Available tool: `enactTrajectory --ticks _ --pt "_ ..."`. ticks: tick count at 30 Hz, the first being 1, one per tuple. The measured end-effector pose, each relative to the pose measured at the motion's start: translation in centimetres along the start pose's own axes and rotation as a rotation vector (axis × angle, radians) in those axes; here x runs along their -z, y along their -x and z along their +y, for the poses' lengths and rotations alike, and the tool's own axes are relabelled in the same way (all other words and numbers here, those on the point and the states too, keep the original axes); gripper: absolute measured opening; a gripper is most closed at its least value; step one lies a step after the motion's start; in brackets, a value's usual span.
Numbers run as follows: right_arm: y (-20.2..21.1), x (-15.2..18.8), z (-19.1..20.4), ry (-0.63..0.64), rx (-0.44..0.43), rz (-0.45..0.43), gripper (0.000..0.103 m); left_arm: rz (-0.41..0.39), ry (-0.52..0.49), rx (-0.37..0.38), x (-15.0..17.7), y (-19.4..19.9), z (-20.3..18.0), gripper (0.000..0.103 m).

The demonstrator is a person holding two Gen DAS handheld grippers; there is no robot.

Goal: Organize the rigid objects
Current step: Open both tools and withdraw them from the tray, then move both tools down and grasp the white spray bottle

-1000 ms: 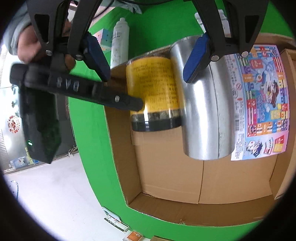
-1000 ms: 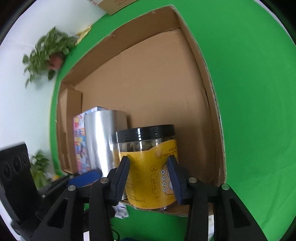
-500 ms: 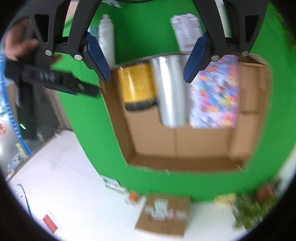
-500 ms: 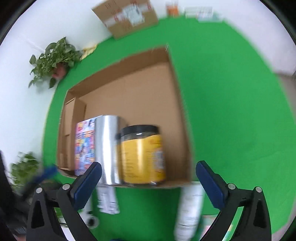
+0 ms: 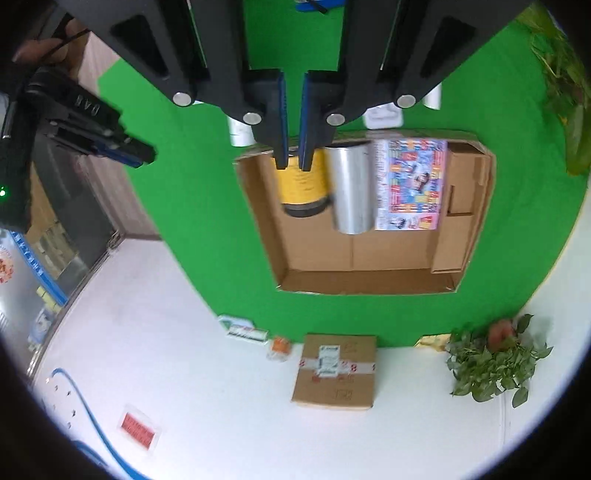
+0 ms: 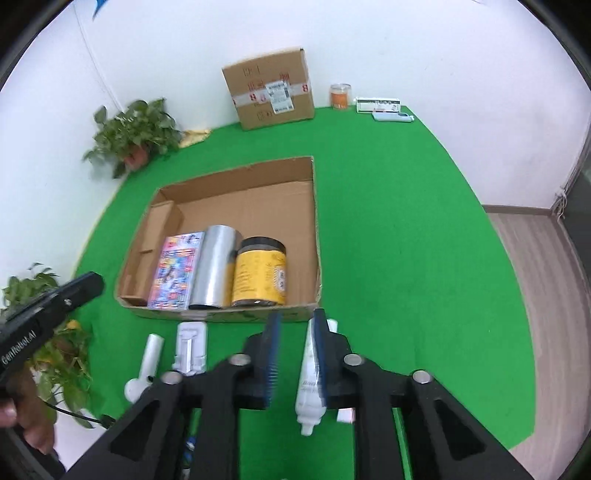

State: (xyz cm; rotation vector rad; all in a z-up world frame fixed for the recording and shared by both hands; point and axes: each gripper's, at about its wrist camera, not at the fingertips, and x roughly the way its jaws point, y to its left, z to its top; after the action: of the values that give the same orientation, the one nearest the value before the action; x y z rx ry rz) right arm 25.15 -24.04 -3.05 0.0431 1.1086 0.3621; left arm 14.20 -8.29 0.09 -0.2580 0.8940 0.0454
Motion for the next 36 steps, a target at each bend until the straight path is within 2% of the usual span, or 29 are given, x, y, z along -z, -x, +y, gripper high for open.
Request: enactTrajectory --ticks 1,2,3,5,7,14,18,20,24,28,36 --pt "0.9 0.6 -0.1 -0.001 0.000 -0.008 0.083 0.002 0.003 -0.009 0.4 0.2 -0.4 0.057" --pt "1.7 1.2 -0.3 -0.012 -0.004 -0.033 0.102 0.004 0.007 -0.013 0.8 0.4 -0.8 0.082" --pt "2.6 1.7 -0.6 -0.020 -0.005 -0.059 0.101 -0.003 0.013 -0.015 1.3 0.7 -1.1 0.102" --pt "3.7 2.7 -0.9 -0.021 -0.001 -0.065 0.102 -0.028 0.004 -0.027 2.3 1.6 -1.6 0.102" --pt "4.0 3.5 -0.9 -0.011 -0.009 -0.048 0.102 -0.005 -0.011 -0.055 3.2 1.9 -2.0 0.102" --pt "3.2 5.9 -0.9 0.004 -0.004 0.010 0.102 0.031 0.016 -0.074 4.9 2.4 -0.8 0.102" --pt "-1.1 7.0 -0.9 0.005 -0.092 0.186 0.102 0.105 0.044 -0.119 5.6 0.8 1.1 0.102" --pt "-3.9 8.5 -0.9 0.009 -0.069 0.288 0.102 0.156 0.059 -0.122 5.9 -0.3 2.2 0.102" --pt "-7.8 10.4 -1.7 -0.063 -0.045 0.391 0.101 0.253 0.075 -0.093 6.2 -2.8 4.7 0.102" --pt "-10.7 10.1 -1.7 -0.097 -0.009 0.399 0.099 0.306 0.075 -0.067 5.9 -4.8 7.2 0.102" --pt "-18.5 6.7 -1.0 -0.102 0.075 0.437 0.091 0.397 0.024 0.017 5.3 -9.5 11.5 0.102"
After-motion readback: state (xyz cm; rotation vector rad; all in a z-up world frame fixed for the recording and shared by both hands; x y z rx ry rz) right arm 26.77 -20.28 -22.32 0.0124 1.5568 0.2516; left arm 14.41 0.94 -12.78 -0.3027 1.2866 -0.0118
